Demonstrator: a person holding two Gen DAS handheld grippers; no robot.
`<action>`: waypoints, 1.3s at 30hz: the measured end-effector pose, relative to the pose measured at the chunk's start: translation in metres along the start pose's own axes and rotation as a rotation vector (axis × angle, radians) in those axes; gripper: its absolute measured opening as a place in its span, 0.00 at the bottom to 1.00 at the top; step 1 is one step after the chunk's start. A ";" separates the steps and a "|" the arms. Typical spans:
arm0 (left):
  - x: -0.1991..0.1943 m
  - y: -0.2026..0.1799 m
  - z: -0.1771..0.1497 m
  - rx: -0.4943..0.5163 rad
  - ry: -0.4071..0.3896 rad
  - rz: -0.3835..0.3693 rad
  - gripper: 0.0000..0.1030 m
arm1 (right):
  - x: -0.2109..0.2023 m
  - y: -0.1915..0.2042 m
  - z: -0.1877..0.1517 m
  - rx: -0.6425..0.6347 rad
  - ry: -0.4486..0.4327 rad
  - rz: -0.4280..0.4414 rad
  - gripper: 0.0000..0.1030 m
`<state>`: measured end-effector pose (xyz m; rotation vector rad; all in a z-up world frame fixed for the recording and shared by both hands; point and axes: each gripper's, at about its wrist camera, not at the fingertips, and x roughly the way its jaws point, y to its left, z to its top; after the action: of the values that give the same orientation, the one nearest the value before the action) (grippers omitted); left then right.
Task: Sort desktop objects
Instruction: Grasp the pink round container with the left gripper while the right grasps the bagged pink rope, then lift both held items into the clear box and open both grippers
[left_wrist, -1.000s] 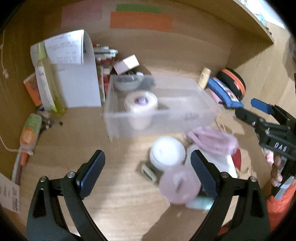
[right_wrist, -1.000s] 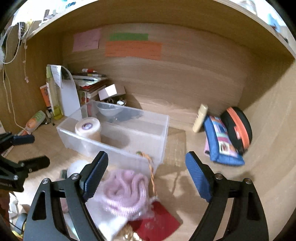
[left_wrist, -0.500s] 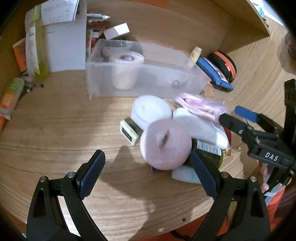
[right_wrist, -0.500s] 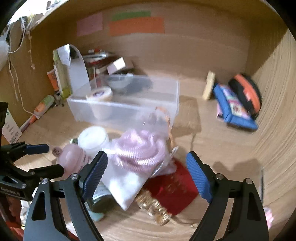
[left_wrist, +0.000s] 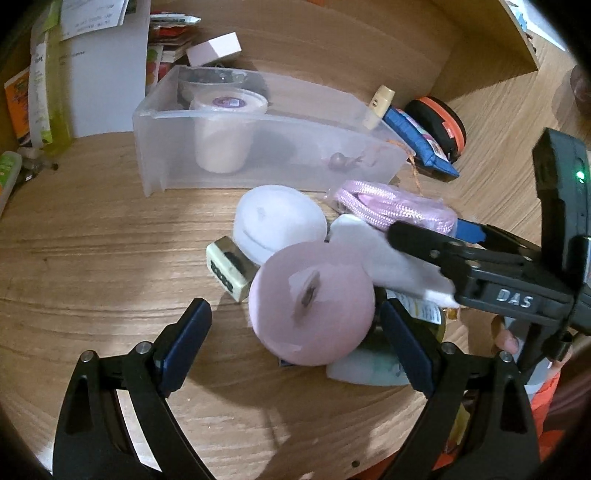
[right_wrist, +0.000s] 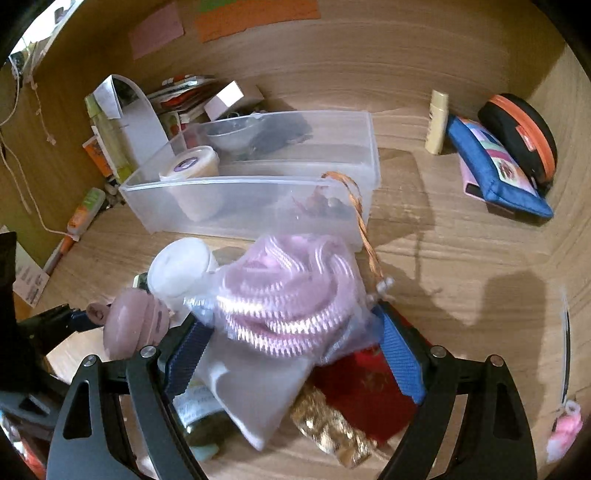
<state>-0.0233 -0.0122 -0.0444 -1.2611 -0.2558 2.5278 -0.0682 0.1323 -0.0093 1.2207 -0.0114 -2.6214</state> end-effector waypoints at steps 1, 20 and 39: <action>0.000 0.000 0.001 -0.001 -0.004 -0.002 0.88 | 0.002 0.001 0.001 -0.003 0.000 -0.002 0.82; -0.013 0.009 0.000 -0.054 -0.062 0.018 0.62 | -0.024 -0.002 0.009 0.001 -0.092 0.010 0.53; -0.078 0.041 0.054 -0.076 -0.285 0.149 0.62 | -0.067 0.016 0.048 -0.071 -0.244 0.046 0.53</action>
<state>-0.0301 -0.0788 0.0344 -0.9739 -0.3346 2.8507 -0.0598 0.1278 0.0743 0.8617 0.0085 -2.6885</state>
